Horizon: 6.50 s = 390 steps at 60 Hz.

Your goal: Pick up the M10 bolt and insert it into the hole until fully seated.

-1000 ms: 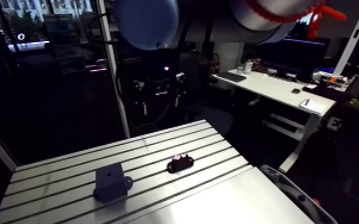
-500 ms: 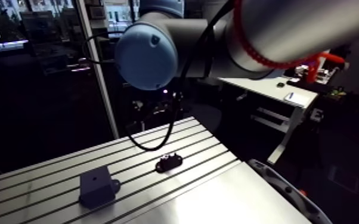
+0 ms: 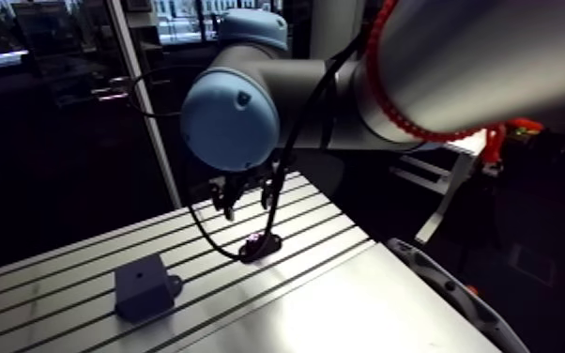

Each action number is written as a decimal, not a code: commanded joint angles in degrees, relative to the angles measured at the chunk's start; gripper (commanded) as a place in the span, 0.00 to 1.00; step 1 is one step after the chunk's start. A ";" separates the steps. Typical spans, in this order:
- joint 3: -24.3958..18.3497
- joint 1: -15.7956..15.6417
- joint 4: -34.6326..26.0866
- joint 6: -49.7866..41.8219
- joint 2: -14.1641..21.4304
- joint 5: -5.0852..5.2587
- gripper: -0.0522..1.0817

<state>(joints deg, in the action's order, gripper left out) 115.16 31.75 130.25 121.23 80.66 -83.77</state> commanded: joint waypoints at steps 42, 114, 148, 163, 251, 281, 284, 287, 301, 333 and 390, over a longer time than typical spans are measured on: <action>0.08 0.35 1.81 0.64 -4.14 -0.63 0.51; 0.90 -0.19 3.66 0.64 -6.79 -1.62 0.51; 0.28 -0.98 3.73 0.47 -7.32 -1.62 0.51; 0.28 -0.89 3.75 0.55 -7.23 -2.20 0.51; 0.64 -1.07 5.42 0.29 -8.02 -3.73 0.52; 0.55 -1.14 5.42 0.29 -8.02 -3.73 0.55; 0.55 -1.15 5.42 0.29 -8.02 -3.73 0.56; 0.55 -1.16 5.42 0.29 -8.02 -3.73 0.56; 0.62 -1.16 5.42 0.29 -8.02 -3.73 0.58; 0.72 -1.15 5.33 0.20 -7.94 -3.81 0.60; 0.55 -1.24 5.24 0.21 -8.02 -3.81 0.63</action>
<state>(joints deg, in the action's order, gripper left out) 115.68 30.51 135.53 121.50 72.65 -87.58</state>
